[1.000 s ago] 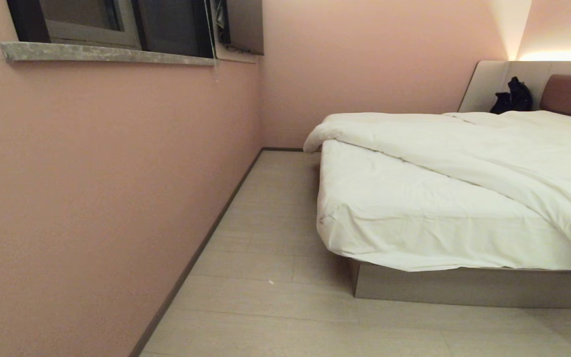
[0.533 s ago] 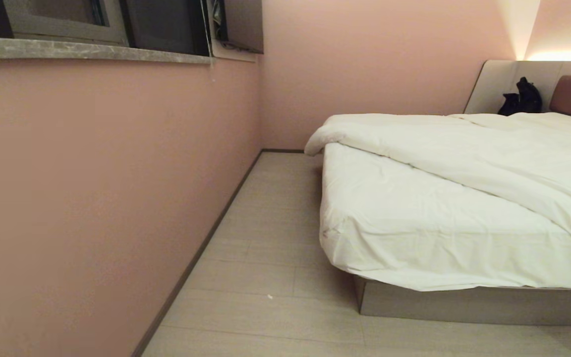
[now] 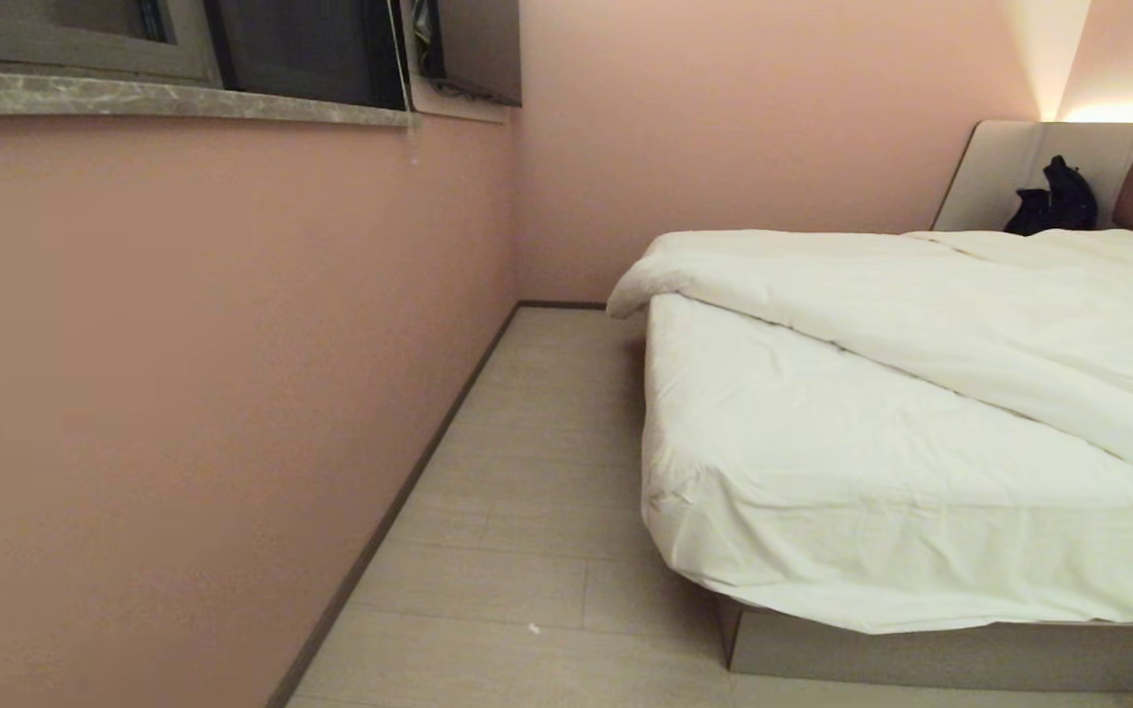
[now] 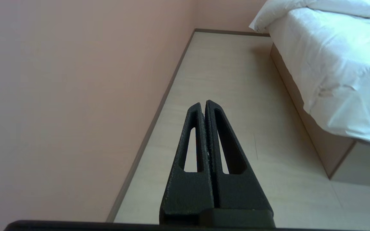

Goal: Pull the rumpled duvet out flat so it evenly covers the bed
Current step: Hold the folded corner of the quilt

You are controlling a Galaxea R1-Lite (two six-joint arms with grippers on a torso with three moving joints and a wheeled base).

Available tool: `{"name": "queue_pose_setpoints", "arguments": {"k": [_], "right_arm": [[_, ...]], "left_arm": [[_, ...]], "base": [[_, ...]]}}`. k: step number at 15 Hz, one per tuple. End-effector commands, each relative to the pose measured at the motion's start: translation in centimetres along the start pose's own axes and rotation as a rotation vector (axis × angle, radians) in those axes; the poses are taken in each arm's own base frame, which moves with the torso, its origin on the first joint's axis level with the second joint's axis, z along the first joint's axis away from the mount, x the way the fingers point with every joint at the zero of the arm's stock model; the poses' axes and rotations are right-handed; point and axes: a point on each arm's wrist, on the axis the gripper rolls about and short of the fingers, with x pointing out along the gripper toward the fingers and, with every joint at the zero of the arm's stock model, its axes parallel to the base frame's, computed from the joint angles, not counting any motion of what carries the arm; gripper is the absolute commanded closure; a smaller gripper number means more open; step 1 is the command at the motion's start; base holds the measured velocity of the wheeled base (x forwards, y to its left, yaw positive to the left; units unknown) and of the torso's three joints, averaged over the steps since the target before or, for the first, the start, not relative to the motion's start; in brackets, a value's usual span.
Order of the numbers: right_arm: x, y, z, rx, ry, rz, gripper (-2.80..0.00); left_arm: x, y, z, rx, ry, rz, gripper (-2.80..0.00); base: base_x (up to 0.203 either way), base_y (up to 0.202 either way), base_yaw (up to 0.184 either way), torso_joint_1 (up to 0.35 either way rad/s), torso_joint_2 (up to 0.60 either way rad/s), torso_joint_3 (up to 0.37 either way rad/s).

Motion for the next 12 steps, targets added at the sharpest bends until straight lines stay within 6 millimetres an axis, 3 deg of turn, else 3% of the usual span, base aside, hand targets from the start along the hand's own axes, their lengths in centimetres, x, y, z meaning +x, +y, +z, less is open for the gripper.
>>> {"name": "queue_pose_setpoints", "arguments": {"k": [1,6,12], "right_arm": [[0.01,0.0,0.01,0.0,0.001,-0.001,0.0],[0.01,0.0,0.01,0.0,0.001,0.0,0.0],[0.01,0.0,0.01,0.002,0.001,-0.001,0.0]], "left_arm": [[0.0,0.0,0.0,0.0,0.0,0.001,0.0],[0.0,0.0,0.0,-0.004,0.0,0.002,0.0],[0.0,0.01,-0.01,0.003,0.001,0.004,0.0]], "base": [[0.196,0.0,0.001,-0.002,0.0,0.002],[0.18,0.0,0.0,0.006,0.0,0.002],[0.0,0.0,0.0,0.0,0.0,0.0]]}}
